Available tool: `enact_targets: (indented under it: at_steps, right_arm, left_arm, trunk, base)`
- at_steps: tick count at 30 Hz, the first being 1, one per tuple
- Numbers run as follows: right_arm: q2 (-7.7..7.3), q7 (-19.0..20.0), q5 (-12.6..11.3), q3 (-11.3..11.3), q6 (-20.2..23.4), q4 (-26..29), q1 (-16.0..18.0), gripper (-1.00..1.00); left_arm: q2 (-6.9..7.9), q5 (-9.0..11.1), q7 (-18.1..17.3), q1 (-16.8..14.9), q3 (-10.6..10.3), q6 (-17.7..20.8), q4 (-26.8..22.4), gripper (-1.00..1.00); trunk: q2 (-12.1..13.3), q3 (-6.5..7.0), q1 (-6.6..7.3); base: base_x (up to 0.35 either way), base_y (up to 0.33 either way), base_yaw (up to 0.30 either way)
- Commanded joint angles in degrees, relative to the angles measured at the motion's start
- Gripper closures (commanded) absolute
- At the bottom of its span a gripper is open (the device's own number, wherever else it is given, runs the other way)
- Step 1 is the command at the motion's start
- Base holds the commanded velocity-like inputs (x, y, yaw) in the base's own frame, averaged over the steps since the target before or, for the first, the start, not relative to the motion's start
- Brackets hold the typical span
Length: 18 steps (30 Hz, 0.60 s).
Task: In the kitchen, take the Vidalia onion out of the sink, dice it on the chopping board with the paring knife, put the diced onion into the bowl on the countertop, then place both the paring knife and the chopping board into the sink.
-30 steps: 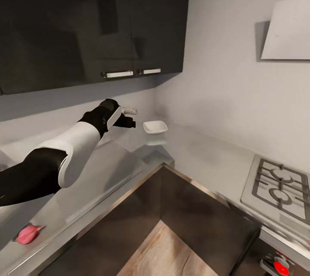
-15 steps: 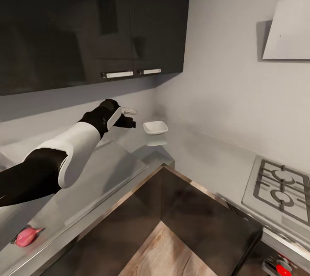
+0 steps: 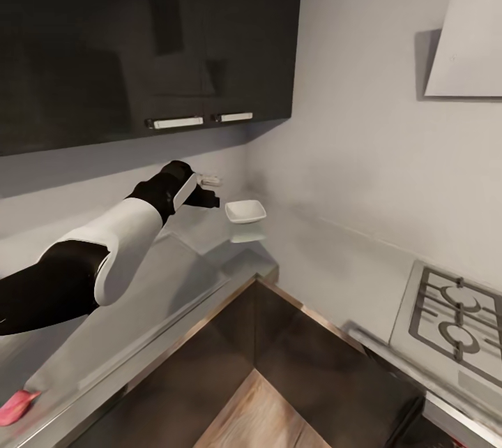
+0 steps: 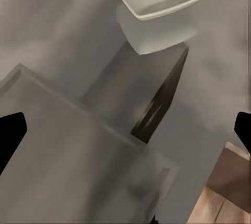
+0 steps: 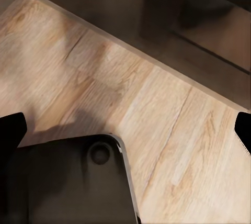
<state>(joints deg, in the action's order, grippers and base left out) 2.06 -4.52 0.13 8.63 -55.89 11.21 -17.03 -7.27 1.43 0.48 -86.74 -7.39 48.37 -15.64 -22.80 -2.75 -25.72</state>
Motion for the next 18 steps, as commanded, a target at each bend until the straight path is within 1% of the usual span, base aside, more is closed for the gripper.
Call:
enact_targets:
  at_steps: [1, 6, 9, 18]
  right_arm:
    - [0.03, -0.31, 0.04, -0.11, -0.01, 0.12, -0.02, -1.00]
    - [0.01, -0.31, 0.04, -0.11, -0.01, 0.06, -0.02, -1.00]
    - [0.02, -0.31, 0.04, -0.11, -0.01, -0.02, -0.02, -1.00]
    - [0.05, -0.31, 0.04, -0.11, -0.01, -0.05, -0.02, -1.00]
  left_arm:
    - [0.01, 0.15, 0.05, -0.04, -0.35, 0.23, -0.06, -1.00]
    - [0.04, 0.15, 0.05, -0.03, -0.35, 0.23, -0.09, -1.00]
    - [0.05, 0.15, 0.05, -0.01, -0.35, 0.29, -0.13, -1.00]
    - [0.05, 0.15, 0.05, -0.01, -0.35, 0.32, -0.06, -1.00]
  trunk:
    - [-0.12, -0.12, -0.07]
    - [-0.12, -0.12, -0.07]
    - [-0.12, -0.12, -0.07]
    - [-0.12, -0.12, -0.07]
  base:
    - [0.278, -0.152, 0.000]
    - [0.286, -0.114, 0.000]
    - [0.290, -0.018, 0.000]
    - [0.252, 0.185, 0.000]
